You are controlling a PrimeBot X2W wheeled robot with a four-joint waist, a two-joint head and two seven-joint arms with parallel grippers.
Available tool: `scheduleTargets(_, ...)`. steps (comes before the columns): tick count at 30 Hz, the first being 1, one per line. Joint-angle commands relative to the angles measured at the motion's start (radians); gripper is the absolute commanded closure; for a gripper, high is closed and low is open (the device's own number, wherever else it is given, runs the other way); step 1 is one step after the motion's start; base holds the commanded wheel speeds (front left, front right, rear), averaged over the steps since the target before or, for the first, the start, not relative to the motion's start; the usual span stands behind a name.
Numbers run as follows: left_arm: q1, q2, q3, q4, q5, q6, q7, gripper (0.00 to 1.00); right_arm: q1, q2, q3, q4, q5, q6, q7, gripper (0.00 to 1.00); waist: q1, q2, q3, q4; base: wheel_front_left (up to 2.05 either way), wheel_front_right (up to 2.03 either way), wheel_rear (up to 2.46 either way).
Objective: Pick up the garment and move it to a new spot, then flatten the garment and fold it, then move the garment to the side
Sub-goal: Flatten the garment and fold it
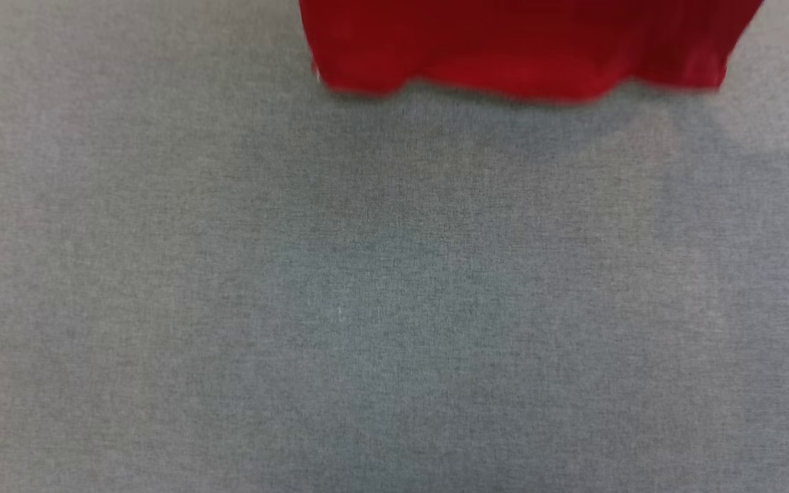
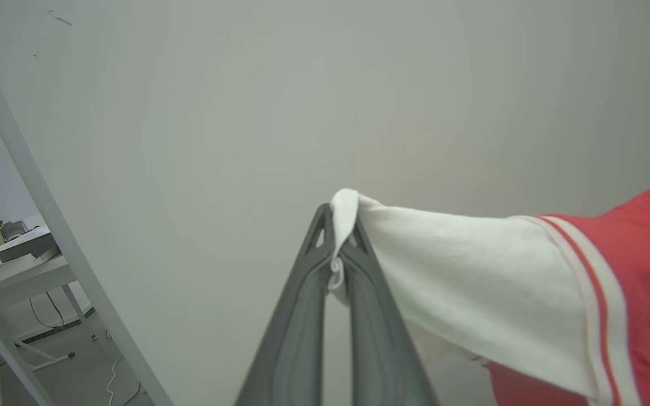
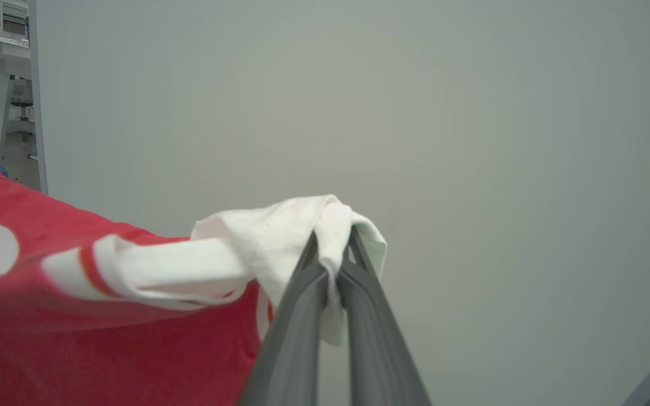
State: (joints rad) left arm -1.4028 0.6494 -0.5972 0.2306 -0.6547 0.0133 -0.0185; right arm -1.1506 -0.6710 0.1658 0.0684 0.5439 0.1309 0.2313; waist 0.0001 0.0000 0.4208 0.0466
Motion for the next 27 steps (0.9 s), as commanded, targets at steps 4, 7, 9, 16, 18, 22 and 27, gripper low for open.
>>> scheduleTargets(4, -0.137, -0.032, 0.019, 0.095, 0.020, -0.024, -0.030, 1.00, -0.181, 0.022, 0.015, 0.114, -0.037, 0.000, -0.024, 1.00, -0.0001, 0.0000, 0.103, 0.001, 0.00, 0.00, 0.00)
scheduleTargets(7, -0.209, -0.052, 0.034, 0.161, 0.024, -0.032, -0.060, 1.00, -0.283, 0.036, 0.027, 0.189, -0.065, 0.000, -0.046, 1.00, -0.0001, 0.0000, 0.128, 0.005, 0.00, 0.00, 0.00)
scheduleTargets(9, -0.242, -0.064, 0.041, 0.201, 0.022, -0.039, -0.077, 1.00, -0.339, 0.049, 0.032, 0.239, -0.076, 0.000, -0.063, 1.00, -0.0001, 0.0000, 0.140, 0.007, 0.00, 0.00, 0.00)
scheduleTargets(16, -0.268, -0.083, 0.033, 0.305, 0.031, -0.061, -0.137, 1.00, -0.413, 0.102, 0.081, 0.362, -0.085, 0.000, -0.127, 1.00, -0.0001, 0.0000, 0.174, 0.004, 0.00, 0.00, 0.00)
scheduleTargets(18, -0.246, -0.087, 0.023, 0.327, 0.037, -0.064, -0.158, 1.00, -0.398, 0.116, 0.094, 0.389, -0.075, 0.000, -0.153, 1.00, -0.0001, 0.0000, 0.177, 0.001, 0.00, 0.00, 0.00)
scheduleTargets(22, -0.162, -0.088, 0.028, 0.343, 0.024, -0.058, -0.202, 1.00, -0.319, 0.152, 0.124, 0.432, -0.052, 0.000, -0.215, 1.00, -0.0001, 0.0000, 0.175, -0.017, 0.00, 0.00, 0.00)
scheduleTargets(27, 0.029, -0.088, 0.059, 0.311, -0.001, -0.022, -0.237, 1.00, -0.161, 0.178, 0.169, 0.459, -0.034, 0.000, -0.308, 1.00, -0.0001, 0.0000, 0.141, -0.028, 0.00, 0.00, 0.00)
